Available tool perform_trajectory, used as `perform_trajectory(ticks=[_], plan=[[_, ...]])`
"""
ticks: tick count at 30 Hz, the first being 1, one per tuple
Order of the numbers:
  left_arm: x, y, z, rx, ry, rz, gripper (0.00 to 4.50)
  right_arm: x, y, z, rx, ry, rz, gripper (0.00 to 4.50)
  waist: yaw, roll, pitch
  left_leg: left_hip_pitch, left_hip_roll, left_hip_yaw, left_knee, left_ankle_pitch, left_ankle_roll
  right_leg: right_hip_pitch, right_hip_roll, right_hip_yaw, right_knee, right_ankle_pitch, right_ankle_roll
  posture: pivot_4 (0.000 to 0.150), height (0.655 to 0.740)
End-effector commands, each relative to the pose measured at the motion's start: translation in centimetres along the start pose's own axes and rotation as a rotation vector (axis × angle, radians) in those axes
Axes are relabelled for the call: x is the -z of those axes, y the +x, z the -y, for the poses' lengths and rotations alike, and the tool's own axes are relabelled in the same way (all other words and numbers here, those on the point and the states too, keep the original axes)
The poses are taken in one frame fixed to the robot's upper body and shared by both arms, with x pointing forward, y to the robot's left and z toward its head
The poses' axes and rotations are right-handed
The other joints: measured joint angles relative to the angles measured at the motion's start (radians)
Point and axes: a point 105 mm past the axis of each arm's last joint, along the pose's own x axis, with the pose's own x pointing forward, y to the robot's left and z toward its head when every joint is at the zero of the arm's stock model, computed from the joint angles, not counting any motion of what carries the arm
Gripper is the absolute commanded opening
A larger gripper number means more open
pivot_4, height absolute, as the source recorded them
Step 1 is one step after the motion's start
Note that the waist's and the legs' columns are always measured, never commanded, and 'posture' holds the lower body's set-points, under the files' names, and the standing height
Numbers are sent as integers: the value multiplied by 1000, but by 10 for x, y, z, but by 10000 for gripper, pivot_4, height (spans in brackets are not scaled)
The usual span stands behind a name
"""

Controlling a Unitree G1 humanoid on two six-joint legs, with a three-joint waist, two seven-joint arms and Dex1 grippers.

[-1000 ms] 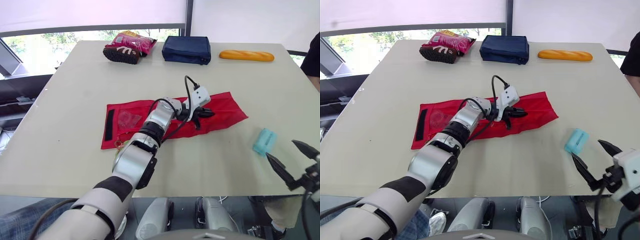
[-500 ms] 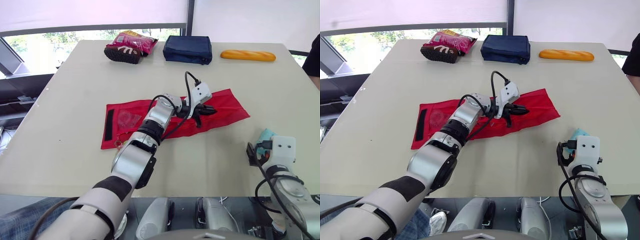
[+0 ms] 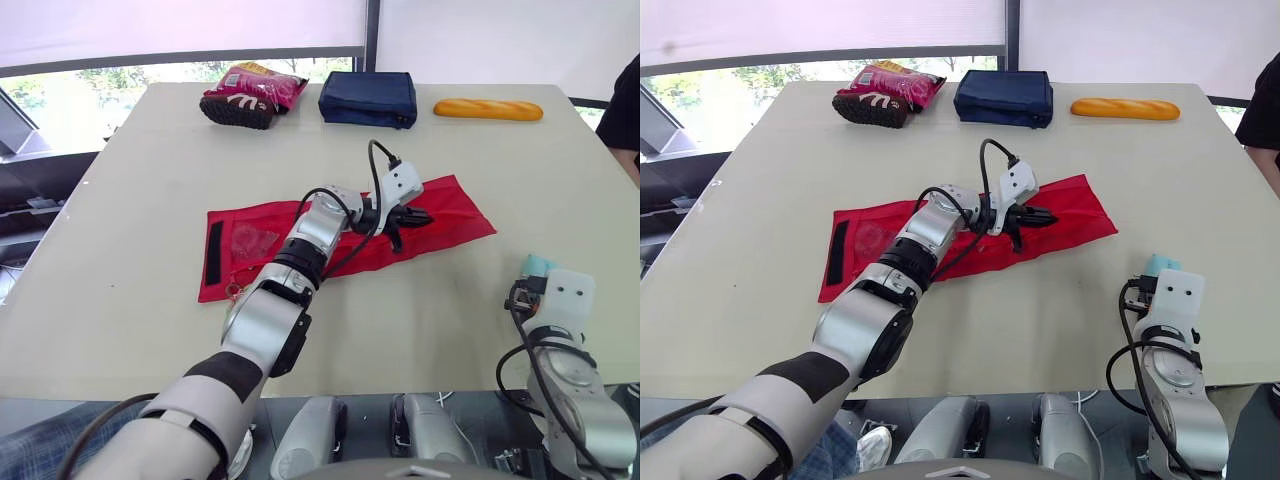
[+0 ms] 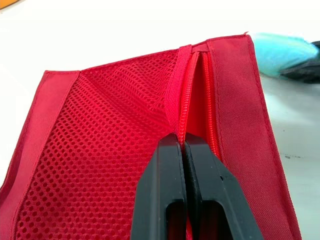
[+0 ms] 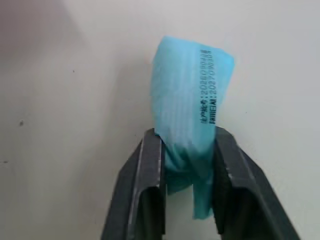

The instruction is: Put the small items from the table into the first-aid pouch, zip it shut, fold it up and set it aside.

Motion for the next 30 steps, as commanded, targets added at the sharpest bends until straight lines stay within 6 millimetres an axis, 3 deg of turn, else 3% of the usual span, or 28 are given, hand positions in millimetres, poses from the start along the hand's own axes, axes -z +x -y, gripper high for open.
perform_trajectory(ticks=[1, 5, 11, 14, 21, 26, 30], plan=[[-18, -2, -3, 4, 32, 54, 0, -31, -14, 5, -131, -93, 142, 11688, -1, 0, 0, 0, 0, 0, 0, 0, 0, 0, 0, 0, 0, 0, 0, 1500, 7395], [-13, -5, -1, 37, 49, 26, 0, -47, -36, -2, -427, -231, 159, 11688, -1, 1, 0, 0, 0, 1, 0, 0, 0, 0, 4, 0, -1, 0, 0, 1500, 7395], [-11, -3, 2, 60, 62, 4, 0, -58, -63, -37, -816, -345, 104, 11688, -3, 0, 0, 1, 3, 1, 0, -3, 4, 1, 2, 0, -1, 0, 0, 1500, 7395], [-12, 0, 5, 78, 71, 3, 0, -65, -46, -50, -820, -338, 80, 11688, 0, 0, 1, 1, 2, 0, 0, -3, 5, 1, 1, 0, -1, 0, 0, 1500, 7395], [-18, 4, 13, 117, 89, 21, 0, -56, -7, -67, -736, -313, -20, 11688, 2, -1, 1, -1, 1, 0, 0, 0, 1, 0, -2, -1, -2, 0, 0, 1500, 7395], [-19, 8, 24, 171, 102, 30, 0, -65, 10, -79, -674, -262, 12, 11688, 1, -1, 1, -1, 1, 1, 0, 0, 0, -1, -2, 0, -1, 0, 0, 1500, 7395], [-19, 14, 36, 211, 116, 39, 0, -74, 22, -100, -638, -216, 63, 11688, 0, -1, 1, -1, 1, 1, 0, 0, 0, -1, -2, 0, -1, 0, 0, 1500, 7395]])
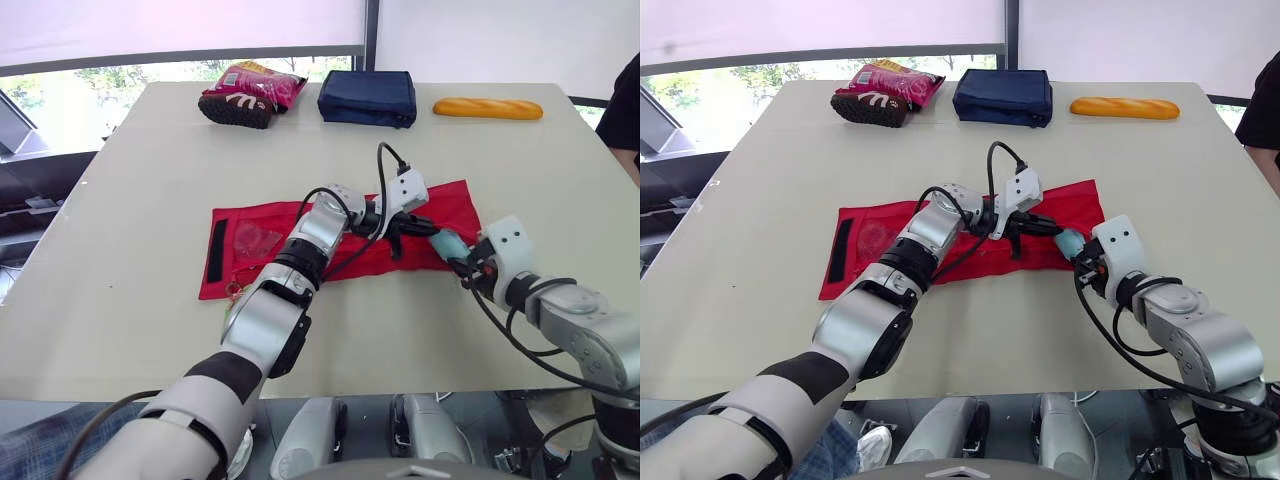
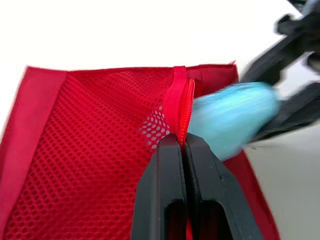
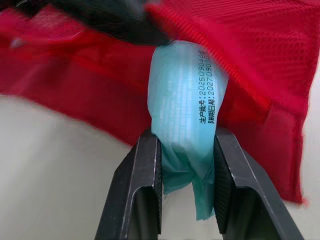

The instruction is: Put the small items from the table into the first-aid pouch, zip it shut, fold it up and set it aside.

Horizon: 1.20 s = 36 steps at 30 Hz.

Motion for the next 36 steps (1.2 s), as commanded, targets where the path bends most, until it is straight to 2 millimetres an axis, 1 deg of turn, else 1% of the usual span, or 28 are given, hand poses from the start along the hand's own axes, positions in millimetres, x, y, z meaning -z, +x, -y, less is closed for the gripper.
perform_trajectory(ticks=[1, 4, 6, 8, 9, 11, 12, 13, 16, 19, 22, 25, 27, 28, 29, 30, 31, 32, 34, 36], plan=[[-15, 11, 11, 48, 63, 36, 0, -17, 11, -1, 68, -12, 80, 11688, 0, 0, 0, 0, 0, 0, 0, 0, 0, 0, 0, 0, 0, 0, 0, 1500, 7395], [-18, 16, 19, 77, 72, 49, 0, -20, 25, 10, 205, 16, 116, 11688, 1, 0, 0, 0, 0, 0, 0, 0, 0, -1, 0, 1, 1, 0, 0, 1500, 7395], [-19, 18, 21, 84, 71, 52, 0, -24, 31, 14, 254, 29, 146, 11688, 0, 0, 0, 0, -1, 0, 0, 0, 0, -1, 0, 1, 1, 0, 0, 1500, 7395], [-17, 19, 20, 73, 69, 43, 0, -26, 33, 13, 251, 45, 161, 17451, 0, 1, 0, 0, -1, 2, 0, 0, 0, -3, 0, 3, 3, 0, 0, 1500, 7395], [-15, 19, 18, 65, 67, 37, 0, -27, 32, 11, 246, 46, 166, 19464, 0, 1, 0, 0, -1, 2, 0, 0, 0, -3, 0, 3, 3, 0, 0, 1500, 7395], [-12, 18, 13, 34, 59, 22, 0, -26, 27, 7, 224, 32, 163, 27021, -1, 1, 0, 0, -1, 2, 0, 0, 0, -3, 0, 3, 3, 0, 0, 1500, 7395], [-10, 18, 9, 16, 57, 15, 0, -23, 23, 4, 200, 29, 152, 31650, 1, 1, 0, 0, -1, 2, 0, 0, 0, -3, 0, 3, 3, 0, 0, 1500, 7395], [-9, 17, 6, -3, 54, 10, 0, -21, 17, 1, 175, 26, 141, 33476, 2, 1, 0, -1, -1, 2, 0, 0, 0, -3, 0, 3, 3, 0, 0, 1500, 7395], [-6, 17, -1, -43, 60, -2, 0, -19, 2, -6, 115, 14, 129, 33476, -1, 1, 0, -1, -1, 2, -1, 0, 0, -3, 1, 3, 3, 0, 0, 1500, 7395], [-5, 18, -4, -60, 66, -4, 0, -20, -13, -14, 53, -9, 138, 33476, -1, 1, 0, 0, -1, 2, 0, 0, 0, -3, 1, 3, 3, 0, 0, 1500, 7395], [-4, 20, -4, -64, 66, -3, 0, -22, -27, -28, -58, -57, 164, 33476, -1, 1, 0, 0, 0, 2, -1, 0, 0, -3, 2, 3, 3, 0, 0, 1500, 7395], [-2, 22, -2, -56, 67, 0, 0, -21, -44, -30, -97, -65, 186, 33476, 0, 0, 0, 0, 0, 2, 0, 0, 0, -3, 1, 3, 3, 0, 0, 1500, 7395], [-3, 23, -1, -49, 68, 4, 0, -22, -57, -24, -107, -52, 221, 33476, 0, 0, 0, -1, -1, 2, 0, 0, 0, -2, 1, 3, 2, 0, 0, 1500, 7395], [-3, 23, -1, -48, 67, 6, 0, -22, -63, -18, -92, -40, 233, 36185, 1, 0, 0, -1, -1, 2, 0, 0, 0, -2, 1, 3, 2, 0, 0, 1500, 7395], [-3, 24, 0, -47, 68, 8, 0, -14, -71, -3, -30, -7, 222, 39224, 3, 0, 0, -1, -1, 2, 0, 0, 0, -2, 1, 3, 2, 0, 0, 1500, 7395], [-3, 24, 0, -46, 69, 10, 0, -7, -76, 8, 15, 16, 212, 42249, 4, 0, 0, -1, -1, 2, 0, 0, 1, -2, 1, 2, 2, 0, 1, 1500, 7395], [-3, 24, 0, -44, 71, 11, 0, -1, -81, 16, 53, 38, 200, 44214, 4, 0, 0, -1, -1, 1, 0, -1, 1, -2, 1, 2, 2, 0, 1, 1500, 7395], [-4, 25, 1, -39, 73, 15, 0, 11, -84, 30, 118, 102, 177, 44214, 3, 0, 0, 0, -1, 1, 0, -1, 1, -1, 1, 2, 2, 0, 1, 1500, 7395], [-5, 26, 3, -28, 77, 22, 0, 30, -87, 45, 187, 213, 142, 44214, 1, 0, 0, 0, 0, 2, 0, -1, 1, -1, 1, 2, 2, 0, 1, 1500, 7395], [-5, 27, 4, -20, 83, 22, 0, 44, -83, 47, 190, 304, 129, 44214, -1, 0, 0, 1, 0, 2, 0, -1, 1, -1, 1, 3, 3, 0, 1, 1500, 7395]])
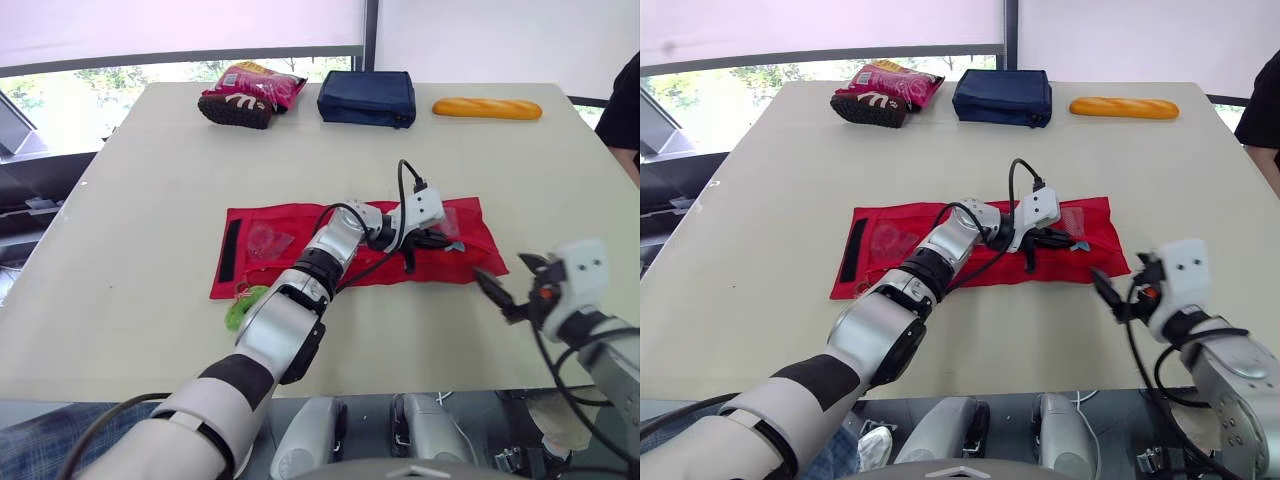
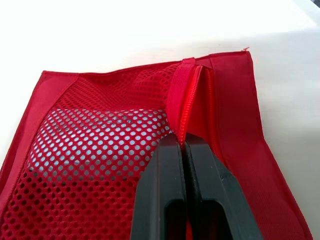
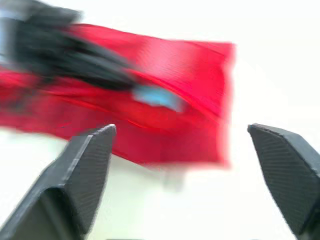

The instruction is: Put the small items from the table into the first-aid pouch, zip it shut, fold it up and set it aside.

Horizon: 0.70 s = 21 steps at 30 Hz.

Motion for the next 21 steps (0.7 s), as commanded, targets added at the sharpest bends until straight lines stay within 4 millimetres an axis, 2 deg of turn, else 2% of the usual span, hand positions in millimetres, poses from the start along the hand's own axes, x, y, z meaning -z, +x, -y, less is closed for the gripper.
perform_trajectory(ticks=[1, 4, 7, 11, 14, 18, 19, 21], plan=[[-19, 3, 0, 12, 61, 46, 0, 9, 3, 6, 10, 99, 14, 44214, -1, 1, 0, 0, 0, 0, 0, 0, 0, 0, 0, 0, 0, 0, 0, 1500, 7395], [-20, 4, 0, 13, 62, 46, 0, 15, 14, -1, -36, 236, 43, 44214, -1, 1, 0, 0, 0, 0, 0, 0, 0, 0, 0, 0, 0, 0, 0, 1500, 7395], [-21, 5, 0, 13, 65, 47, 0, 10, 25, -10, -94, 372, 93, 44214, 0, 1, -1, 0, 0, 0, 0, 0, -1, 0, 0, 1, 0, 0, 0, 1500, 7395], [-23, 5, 0, 13, 69, 48, 0, 4, 37, -17, -123, 434, 123, 44214, 1, 1, -1, 0, 0, 0, 0, 0, -1, 0, 0, 0, 0, 0, 0, 1500, 7395], [-23, 4, 0, 13, 71, 49, 0, -2, 44, -16, -106, 438, 146, 37550, 0, 2, -1, 0, -1, 0, 0, 1, -1, 0, 0, 0, 0, 0, 0, 1500, 7395], [-23, 3, 0, 15, 71, 58, 0, -2, 46, -16, -97, 426, 141, 20392, 0, 2, -1, 0, 0, 0, 0, 1, -1, -1, 0, 1, 0, 0, 0, 1500, 7395], [-22, 3, 1, 22, 67, 62, 0, -2, 46, -17, -99, 427, 140, 14228, 0, 2, -1, 0, 0, 0, 0, 1, -1, -1, 0, 1, 0, 0, 0, 1500, 7395], [-21, 2, 2, 27, 61, 68, 0, -2, 47, -18, -98, 429, 140, 8447, 0, 2, -1, 0, 0, 0, 0, 1, -1, -1, 0, 1, 0, 0, 0, 1500, 7395]])
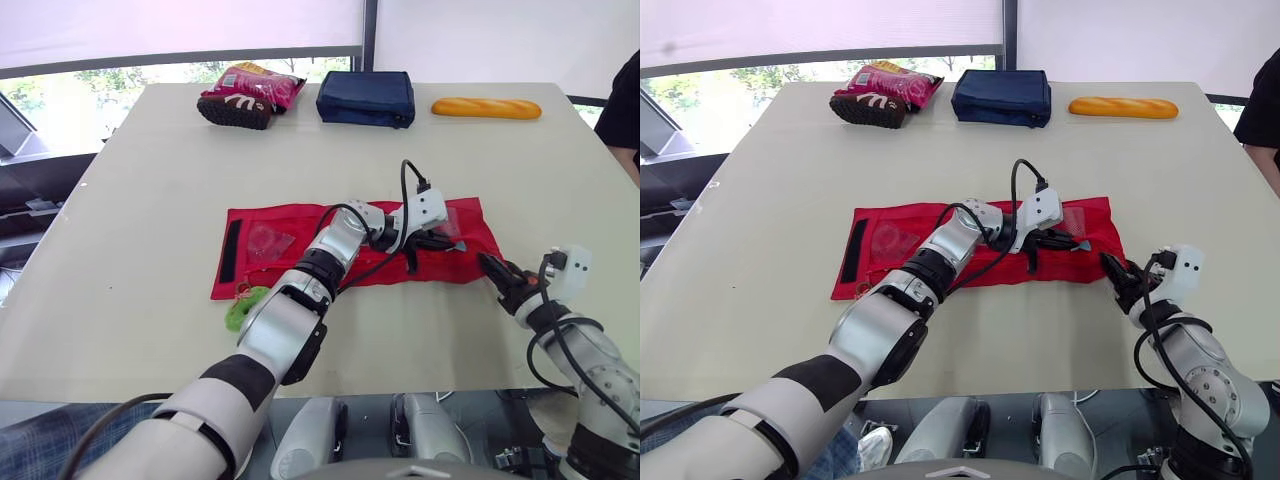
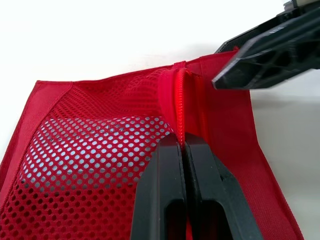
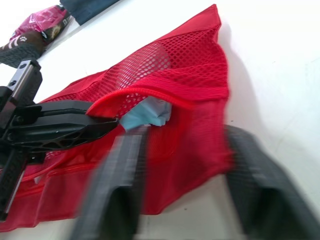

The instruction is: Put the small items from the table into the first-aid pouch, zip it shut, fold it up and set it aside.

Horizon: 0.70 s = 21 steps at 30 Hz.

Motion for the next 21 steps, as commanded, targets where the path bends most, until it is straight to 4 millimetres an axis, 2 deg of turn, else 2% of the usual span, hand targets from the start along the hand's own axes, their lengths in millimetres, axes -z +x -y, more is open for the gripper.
perform_trajectory(ticks=[1, 2, 3, 4, 7, 11, 12, 17, 19, 21], plan=[[-18, -1, 1, 23, 32, 70, 0, -8, 0, -8, -24, -14, 34, 1658, 0, 0, 0, 0, 0, 0, 0, 0, 0, 0, 0, 0, 0, 0, 0, 1500, 7395], [-19, -3, 2, 36, 11, 84, 0, -9, 1, -8, -20, -14, 36, 607, 0, 0, 0, 0, 0, 0, 0, 0, 0, 0, 0, 0, 0, 0, 0, 1500, 7395], [-20, -5, 2, 40, -1, 96, 6239, -10, 1, -7, -15, -14, 38, 0, 0, 0, 0, 0, 0, 0, 0, 0, 0, 0, 0, 0, 0, 0, 0, 1500, 7395], [-21, -7, 2, 44, -8, 110, 8579, -11, 0, -7, -11, -14, 40, 0, 0, 0, 0, 0, 0, 0, 0, 0, 0, 0, 0, 0, 0, 0, 0, 1500, 7395], [-23, -18, 0, 35, -19, 144, 21308, -12, -3, -3, 4, -20, 38, 0, -1, 0, 0, 0, 0, 0, 0, 0, 0, 0, 0, 0, 0, 0, 0, 1500, 7395], [-29, -40, 1, 40, -43, 213, 42118, -12, -10, 4, 28, -28, 32, 0, -1, 0, 0, 0, 0, 0, 0, 0, 0, 0, 0, 0, 0, 0, 0, 1500, 7395], [-30, -47, 1, 39, -50, 227, 44629, -13, -13, 6, 38, -29, 35, 0, -1, 0, 0, 0, 1, 0, 0, 0, 0, 0, 0, 0, 0, 0, 0, 1500, 7395], [-31, -105, 12, 41, -103, 293, 44629, -22, -39, 35, 139, -60, 48, 0, -1, 2, 0, 0, 1, 0, -1, 0, 0, 0, 0, 1, 0, 0, 0, 1500, 7395], [-32, -125, 20, 50, -125, 302, 44629, -28, -50, 51, 193, -89, 49, 0, 2, 2, 0, 0, 1, 0, -1, 0, 0, 0, 0, 1, 0, 0, 0, 1500, 7395], [-32, -147, 31, 60, -142, 315, 44629, -37, -63, 77, 292, -160, 41, 0, 2, 3, 0, 0, 0, 0, 0, 0, 0, 0, -1, 1, 0, 0, 0, 1500, 7395]])
